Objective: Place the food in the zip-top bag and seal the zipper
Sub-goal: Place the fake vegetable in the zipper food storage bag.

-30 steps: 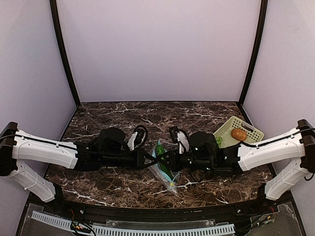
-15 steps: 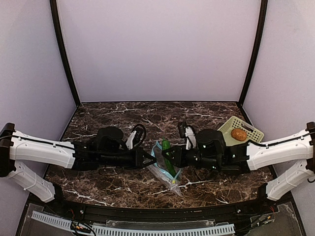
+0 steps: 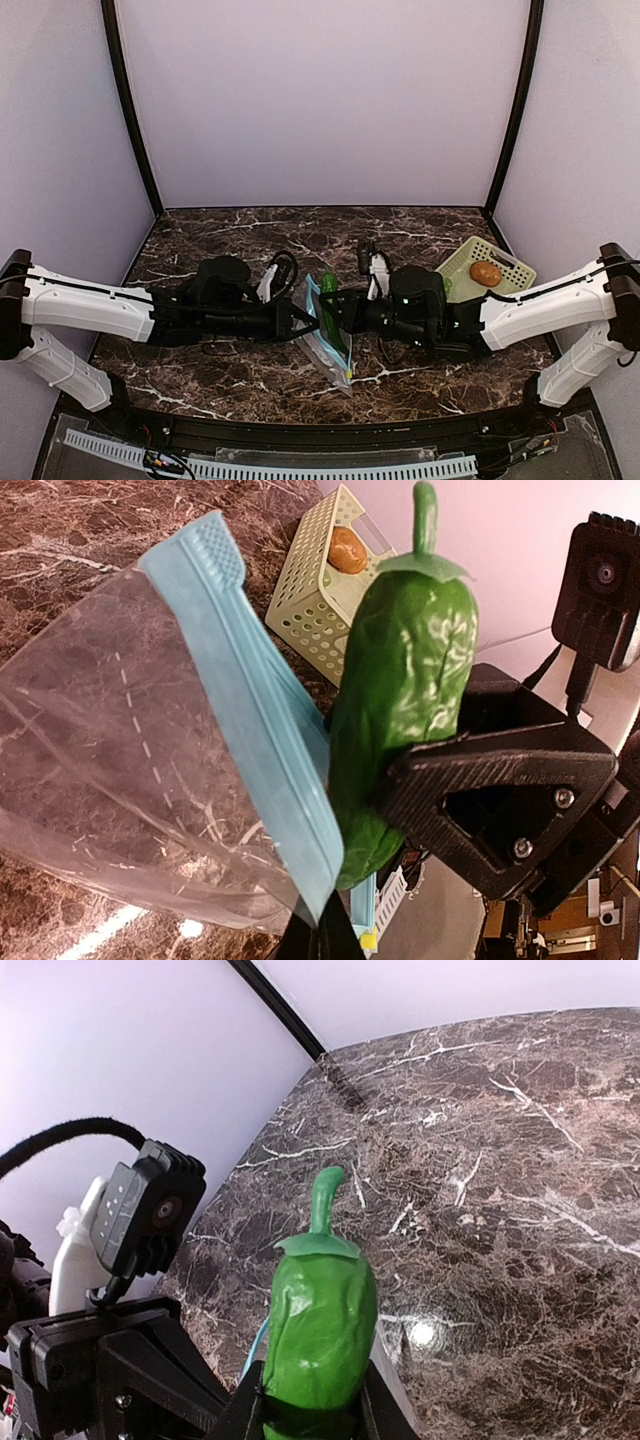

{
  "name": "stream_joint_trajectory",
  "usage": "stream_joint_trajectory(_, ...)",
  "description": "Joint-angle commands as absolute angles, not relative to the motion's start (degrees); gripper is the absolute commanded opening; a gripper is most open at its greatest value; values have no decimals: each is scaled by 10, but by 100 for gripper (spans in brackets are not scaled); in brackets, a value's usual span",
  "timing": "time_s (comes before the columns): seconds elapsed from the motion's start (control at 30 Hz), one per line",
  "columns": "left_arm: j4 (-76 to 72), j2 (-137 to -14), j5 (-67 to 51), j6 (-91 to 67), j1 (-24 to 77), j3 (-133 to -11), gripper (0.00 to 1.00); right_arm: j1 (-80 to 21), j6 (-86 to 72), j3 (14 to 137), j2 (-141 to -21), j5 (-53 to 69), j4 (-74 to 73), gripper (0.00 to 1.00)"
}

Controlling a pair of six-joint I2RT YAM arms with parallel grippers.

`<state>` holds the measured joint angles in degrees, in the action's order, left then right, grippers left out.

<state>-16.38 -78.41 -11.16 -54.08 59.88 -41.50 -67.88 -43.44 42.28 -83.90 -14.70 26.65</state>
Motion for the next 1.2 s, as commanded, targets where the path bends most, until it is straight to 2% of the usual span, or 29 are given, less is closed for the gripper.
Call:
stream_joint_trajectory(0.0, -177, -786, -119, -540, 597, -408, 1, -684, -421, 427, -850, -190, 337, 0)
stream_joint_trajectory(0.47, -176, -777, -89, -543, 594, -398, 1, -697, -451, 398, -882, -174, 388, 0)
stream_joint_trajectory(0.77, -183, -768, -82, -551, 586, -380, 1, -722, -418, 385, -880, -151, 334, 0)
stream_joint_trajectory(1.17, -165, -750, -70, -547, 585, -367, 1, -725, -418, 440, -928, -114, 211, 0)
